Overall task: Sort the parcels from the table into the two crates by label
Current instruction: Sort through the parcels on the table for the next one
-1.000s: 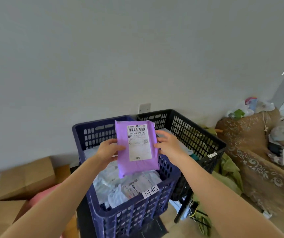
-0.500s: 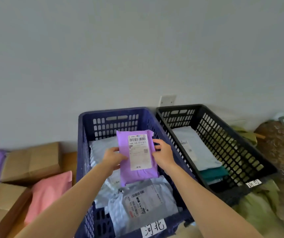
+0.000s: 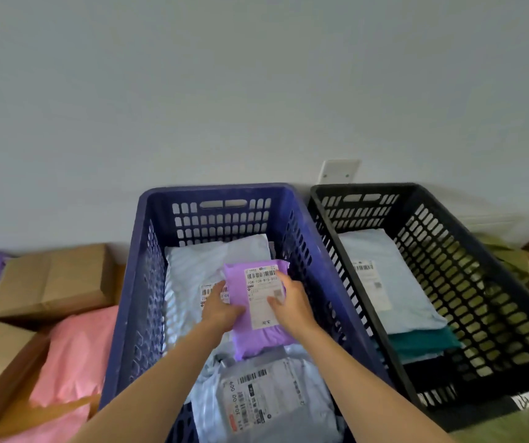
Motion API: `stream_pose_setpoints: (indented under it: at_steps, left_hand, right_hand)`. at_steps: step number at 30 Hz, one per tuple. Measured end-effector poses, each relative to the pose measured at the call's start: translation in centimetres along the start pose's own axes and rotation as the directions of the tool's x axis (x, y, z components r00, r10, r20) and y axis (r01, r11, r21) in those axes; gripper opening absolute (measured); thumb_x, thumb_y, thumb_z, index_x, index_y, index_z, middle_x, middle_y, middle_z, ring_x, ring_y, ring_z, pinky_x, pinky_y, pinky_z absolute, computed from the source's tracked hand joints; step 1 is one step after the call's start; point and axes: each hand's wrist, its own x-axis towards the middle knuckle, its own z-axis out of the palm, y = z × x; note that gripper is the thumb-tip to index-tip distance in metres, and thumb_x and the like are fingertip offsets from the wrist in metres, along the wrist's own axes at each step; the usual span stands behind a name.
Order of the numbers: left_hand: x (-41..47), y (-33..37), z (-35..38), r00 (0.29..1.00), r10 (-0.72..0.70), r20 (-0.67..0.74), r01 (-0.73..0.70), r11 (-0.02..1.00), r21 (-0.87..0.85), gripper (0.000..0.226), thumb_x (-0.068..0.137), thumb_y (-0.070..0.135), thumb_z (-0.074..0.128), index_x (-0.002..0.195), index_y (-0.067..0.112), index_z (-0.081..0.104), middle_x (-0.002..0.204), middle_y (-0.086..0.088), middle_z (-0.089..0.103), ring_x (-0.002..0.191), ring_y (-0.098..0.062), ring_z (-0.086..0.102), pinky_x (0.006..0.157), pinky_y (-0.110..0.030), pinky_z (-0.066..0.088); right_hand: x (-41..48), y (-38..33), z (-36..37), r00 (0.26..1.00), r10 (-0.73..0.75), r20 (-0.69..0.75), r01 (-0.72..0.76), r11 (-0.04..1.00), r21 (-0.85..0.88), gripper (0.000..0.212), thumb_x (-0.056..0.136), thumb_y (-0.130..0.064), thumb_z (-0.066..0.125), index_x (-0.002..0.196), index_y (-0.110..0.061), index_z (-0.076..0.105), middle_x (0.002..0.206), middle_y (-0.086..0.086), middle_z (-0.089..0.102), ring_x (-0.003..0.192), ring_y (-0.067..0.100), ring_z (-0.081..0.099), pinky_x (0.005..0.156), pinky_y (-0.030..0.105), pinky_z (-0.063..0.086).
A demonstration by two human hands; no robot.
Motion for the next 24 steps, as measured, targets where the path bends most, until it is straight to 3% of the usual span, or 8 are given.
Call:
stream_pose_setpoints:
  at_steps: [4, 7, 10, 13, 16, 19, 21, 24]
  left_hand:
    - [0.6, -1.1, 0.6, 0.996, 0.088, 0.02, -0.089, 0.994, 0.067, 0.072, 0.084, -0.006, 0.058, 0.144, 0.029, 0.037, 0.129, -0.018, 0.056, 0.104, -0.035, 0.062, 0.085, -0.047, 0.055]
    - [0.7, -1.7, 1.2, 0.991, 0.101, 0.086, -0.116, 0.974, 0.196, 0.07, 0.088, 0.0, 0.058, 0.146, 0.032, 0.034, 0.133, -0.021, 0.054, 0.106, -0.038, 0.062, 0.069, -0.032, 0.054]
    - [1.1, -2.4, 1.6, 0.993, 0.08, 0.09, -0.101, 0.957, 0.271, 0.072, 0.089, 0.002, 0.057, 0.148, 0.032, 0.03, 0.129, -0.026, 0.055, 0.104, -0.041, 0.062, 0.07, -0.036, 0.052]
    - [1.7, -2.9, 1.7, 0.993, 0.064, 0.103, -0.096, 0.933, 0.348, 0.075, 0.089, 0.002, 0.058, 0.15, 0.032, 0.026, 0.13, -0.028, 0.054, 0.109, -0.041, 0.059, 0.08, -0.04, 0.052]
    - [2.2, -2.7, 1.9, 0.989, 0.055, 0.139, -0.113, 0.882, 0.458, 0.076, 0.092, 0.005, 0.057, 0.151, 0.032, 0.018, 0.114, -0.022, 0.062, 0.095, -0.033, 0.064, 0.066, -0.029, 0.05]
    - [2.4, -2.4, 2.4, 0.984, 0.09, 0.152, -0.162, 0.806, 0.57, 0.072, 0.094, 0.011, 0.055, 0.151, 0.032, 0.018, 0.1, -0.011, 0.064, 0.077, -0.018, 0.058, 0.06, -0.022, 0.043]
    - [2.6, -2.6, 2.7, 0.984, 0.125, 0.127, -0.176, 0.782, 0.597, 0.067, 0.094, 0.012, 0.053, 0.15, 0.033, 0.024, 0.106, -0.008, 0.065, 0.078, -0.013, 0.052, 0.064, -0.02, 0.038]
    - [2.8, -3.4, 3.1, 0.983, 0.161, 0.091, -0.183, 0.774, 0.606, 0.063, 0.092, 0.013, 0.055, 0.148, 0.031, 0.032, 0.121, -0.012, 0.055, 0.097, -0.024, 0.057, 0.079, -0.026, 0.043]
  right_hand:
    - [0.3, 1.2, 0.8, 0.995, -0.013, 0.095, 0.019, 0.998, -0.058, 0.066, 0.091, -0.006, 0.061, 0.149, -0.02, 0.033, 0.145, 0.008, 0.025, 0.127, 0.024, 0.042, 0.102, 0.027, 0.044]
    - [0.2, 2.2, 1.5, 0.991, -0.053, 0.126, 0.08, 0.973, -0.218, 0.069, 0.093, -0.022, 0.061, 0.152, -0.025, 0.025, 0.159, 0.006, -0.003, 0.146, 0.025, 0.012, 0.118, 0.035, 0.022]
    - [0.1, 3.4, 2.0, 0.984, -0.058, 0.171, 0.129, 0.888, -0.441, 0.068, 0.098, -0.041, 0.048, 0.154, -0.033, 0.009, 0.157, 0.003, -0.027, 0.147, 0.026, -0.017, 0.12, 0.042, 0.002]
    - [0.0, 4.3, 2.3, 0.977, -0.064, 0.206, 0.174, 0.795, -0.581, 0.07, 0.099, -0.05, 0.036, 0.153, -0.032, -0.005, 0.156, 0.006, -0.03, 0.145, 0.026, -0.024, 0.118, 0.042, -0.009]
    - [0.0, 4.9, 3.1, 0.962, 0.056, 0.266, 0.086, 0.866, -0.492, 0.074, 0.098, -0.05, 0.038, 0.149, -0.04, -0.014, 0.153, 0.001, -0.036, 0.144, 0.023, -0.025, 0.119, 0.048, -0.003]
    - [0.4, 5.4, 3.9, 0.947, 0.136, 0.292, 0.011, 0.892, -0.451, 0.079, 0.096, -0.055, 0.039, 0.146, -0.043, -0.02, 0.151, 0.0, -0.039, 0.147, 0.027, -0.016, 0.119, 0.053, 0.007]
    - [0.7, 5.6, 4.2, 0.943, 0.157, 0.295, -0.006, 0.891, -0.454, 0.08, 0.095, -0.058, 0.038, 0.146, -0.043, -0.023, 0.151, 0.0, -0.04, 0.148, 0.029, -0.011, 0.119, 0.053, 0.01]
    - [0.8, 5.8, 4.4, 0.933, 0.181, 0.31, -0.017, 0.884, -0.466, 0.08, 0.094, -0.062, 0.035, 0.145, -0.042, -0.025, 0.152, 0.003, -0.038, 0.148, 0.031, -0.01, 0.119, 0.054, 0.01]
